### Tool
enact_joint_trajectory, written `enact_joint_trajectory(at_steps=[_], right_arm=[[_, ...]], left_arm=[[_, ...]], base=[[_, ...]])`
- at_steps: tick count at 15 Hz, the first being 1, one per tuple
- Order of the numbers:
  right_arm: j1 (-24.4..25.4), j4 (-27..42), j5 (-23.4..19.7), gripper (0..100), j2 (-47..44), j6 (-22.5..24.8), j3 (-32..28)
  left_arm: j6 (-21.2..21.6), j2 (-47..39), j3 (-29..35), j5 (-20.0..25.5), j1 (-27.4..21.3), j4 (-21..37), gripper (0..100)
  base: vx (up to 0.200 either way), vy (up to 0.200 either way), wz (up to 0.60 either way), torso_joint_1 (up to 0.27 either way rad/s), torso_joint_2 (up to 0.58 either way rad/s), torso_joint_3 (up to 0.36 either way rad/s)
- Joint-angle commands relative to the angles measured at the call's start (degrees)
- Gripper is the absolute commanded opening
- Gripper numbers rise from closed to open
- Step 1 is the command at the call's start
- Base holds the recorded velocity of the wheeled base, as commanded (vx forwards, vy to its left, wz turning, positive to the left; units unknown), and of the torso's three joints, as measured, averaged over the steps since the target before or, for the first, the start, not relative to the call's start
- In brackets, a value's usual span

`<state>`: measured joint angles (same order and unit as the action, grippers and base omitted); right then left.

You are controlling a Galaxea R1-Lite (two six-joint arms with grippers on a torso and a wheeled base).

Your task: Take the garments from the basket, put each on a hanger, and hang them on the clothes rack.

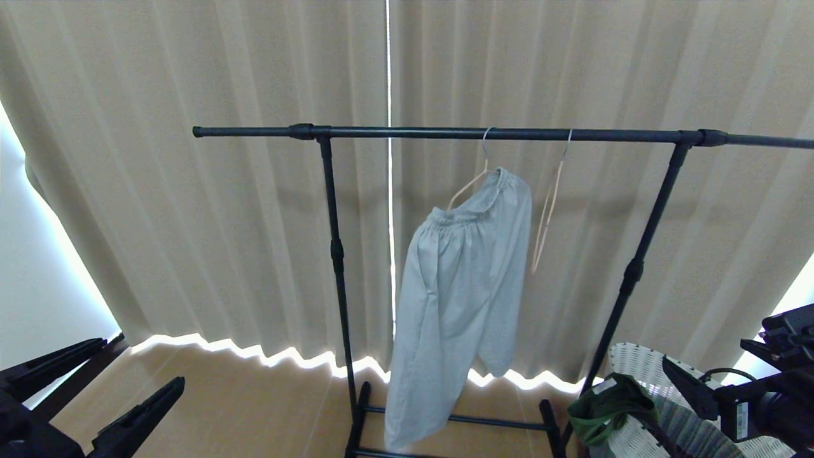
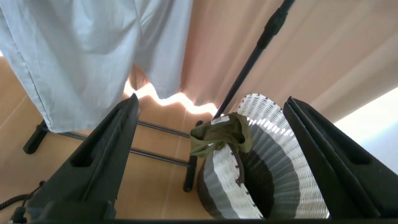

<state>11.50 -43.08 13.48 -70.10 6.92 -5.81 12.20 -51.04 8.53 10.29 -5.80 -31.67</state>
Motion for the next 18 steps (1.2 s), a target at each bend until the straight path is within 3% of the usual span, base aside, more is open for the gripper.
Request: enact_joint_trajectory(at_steps=[1,18], right_arm=[[0.02,0.02,0.05,100,-0.13,0.02,0.01],[-0.16,0.02,0.05,100,0.05,0.02,0.01]], left_arm=[[0.01,-0.11,-0.10,-0.01,0.00,0.03,100],[0.01,-0.11,-0.10,-0.01,0.00,0.03,100]], base=[[0.000,0.000,0.00,-0.066,0.15,0.076],[0.000,0.000,0.00,-0.159,0.46,0.296]])
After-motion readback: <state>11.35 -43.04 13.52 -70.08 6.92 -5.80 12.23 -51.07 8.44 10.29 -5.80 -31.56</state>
